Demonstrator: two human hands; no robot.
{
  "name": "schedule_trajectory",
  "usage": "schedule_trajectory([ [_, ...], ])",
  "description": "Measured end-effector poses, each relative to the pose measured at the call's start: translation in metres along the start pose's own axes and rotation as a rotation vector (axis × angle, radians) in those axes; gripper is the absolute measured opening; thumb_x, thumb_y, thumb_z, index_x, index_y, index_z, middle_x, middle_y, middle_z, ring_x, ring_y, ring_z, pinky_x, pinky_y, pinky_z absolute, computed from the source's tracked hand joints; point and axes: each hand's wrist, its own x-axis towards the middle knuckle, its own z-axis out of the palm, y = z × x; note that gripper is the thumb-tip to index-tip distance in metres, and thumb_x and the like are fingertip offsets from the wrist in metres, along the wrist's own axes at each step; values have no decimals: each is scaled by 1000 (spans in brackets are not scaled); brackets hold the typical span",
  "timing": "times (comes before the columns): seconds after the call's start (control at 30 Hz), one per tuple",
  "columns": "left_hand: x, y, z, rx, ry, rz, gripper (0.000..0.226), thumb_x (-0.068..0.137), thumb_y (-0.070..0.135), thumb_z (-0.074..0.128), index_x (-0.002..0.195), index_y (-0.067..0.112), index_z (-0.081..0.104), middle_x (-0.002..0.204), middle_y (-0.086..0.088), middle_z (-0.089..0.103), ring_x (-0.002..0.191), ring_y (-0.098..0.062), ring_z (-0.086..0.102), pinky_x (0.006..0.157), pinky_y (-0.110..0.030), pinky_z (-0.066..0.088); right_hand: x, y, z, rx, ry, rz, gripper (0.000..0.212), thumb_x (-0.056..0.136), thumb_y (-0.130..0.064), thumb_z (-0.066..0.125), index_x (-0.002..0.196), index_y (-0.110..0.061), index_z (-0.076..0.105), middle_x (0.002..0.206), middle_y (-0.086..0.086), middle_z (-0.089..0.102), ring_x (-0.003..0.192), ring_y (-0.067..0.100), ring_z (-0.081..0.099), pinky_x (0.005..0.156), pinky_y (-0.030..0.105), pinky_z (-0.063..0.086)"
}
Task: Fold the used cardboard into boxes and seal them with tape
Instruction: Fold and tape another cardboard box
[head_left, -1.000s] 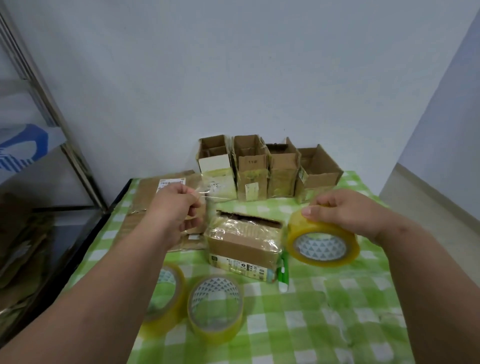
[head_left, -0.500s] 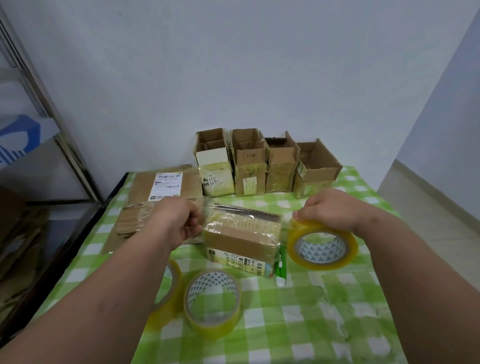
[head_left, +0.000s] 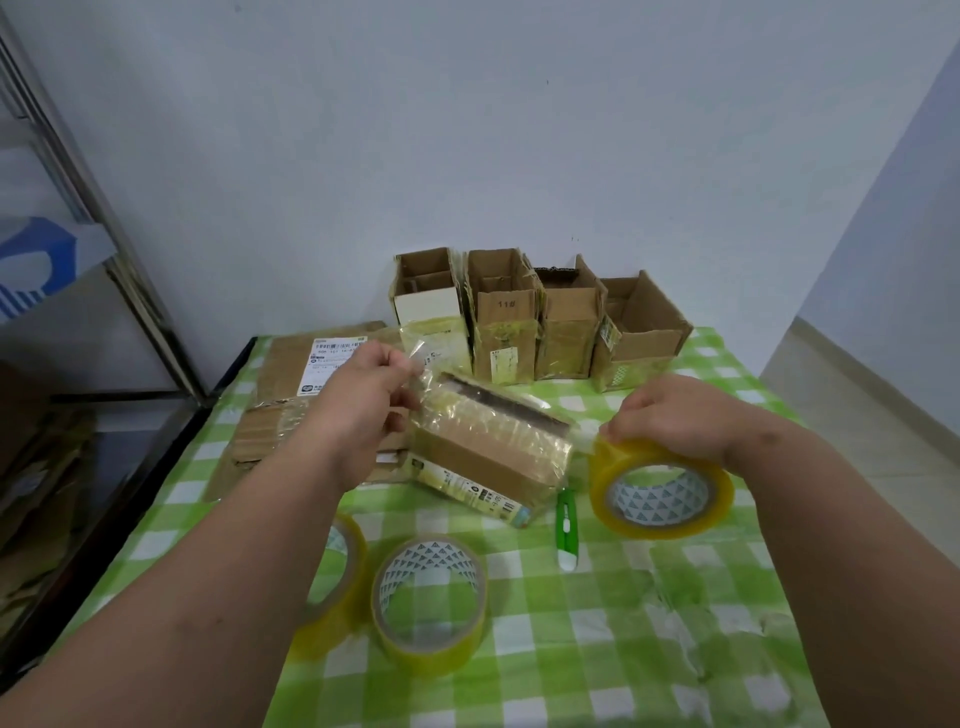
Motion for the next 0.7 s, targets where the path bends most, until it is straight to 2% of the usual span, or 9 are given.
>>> schedule_trajectory([
  [0.1, -1, -4, -2, -1, -92, -41, 24, 102, 10, 42, 80, 18, 43, 100, -2, 70, 60, -15, 49, 49, -27, 29, -1, 2, 5, -5, -10, 9, 34, 86, -37, 69, 83, -3, 72, 91, 17, 68, 88, 30, 65, 79, 39, 52],
  [0.23, -6, -9, -8, 14, -132, -21, 24, 104, 10, 38, 82, 18, 36, 113, 5, 73, 58, -15, 48, 50, -28, 27, -2, 3, 10, 11, -2, 19, 36, 86, -39, 68, 86, -3, 73, 96, 18, 69, 91, 29, 65, 79, 38, 51],
  [0.4, -14, -17, -15, 134, -118, 11, 18, 105, 12, 38, 88, 15, 34, 106, 1, 75, 58, -18, 52, 51, -28, 37, -2, -2, 10, 37, -13, 9, 35, 85, -40, 69, 82, -6, 72, 88, 13, 69, 89, 28, 66, 77, 38, 51],
  [0.5, -14, -22, -15, 186, -93, 22, 15, 105, 11, 38, 91, 15, 34, 101, 4, 75, 61, -17, 54, 51, -28, 38, -3, -5, 8, 33, -3, 2, 34, 85, -40, 70, 84, -6, 73, 92, 13, 70, 89, 27, 65, 81, 39, 52],
  [0.63, -19, -26, -12, 226, -46, 7, 11, 100, 14, 50, 95, 12, 41, 87, 6, 74, 68, -14, 59, 43, -20, 42, -5, -5, 4, 26, 8, -6, 31, 85, -39, 71, 81, -8, 73, 89, 13, 70, 86, 27, 66, 78, 38, 52],
  [0.7, -24, -27, -8, 197, -11, 5, 8, 99, 13, 49, 96, 11, 42, 91, 3, 72, 69, -14, 57, 42, -17, 43, -5, -5, 3, 33, 10, -8, 30, 85, -39, 71, 77, -10, 73, 85, 10, 70, 84, 25, 66, 78, 37, 51],
])
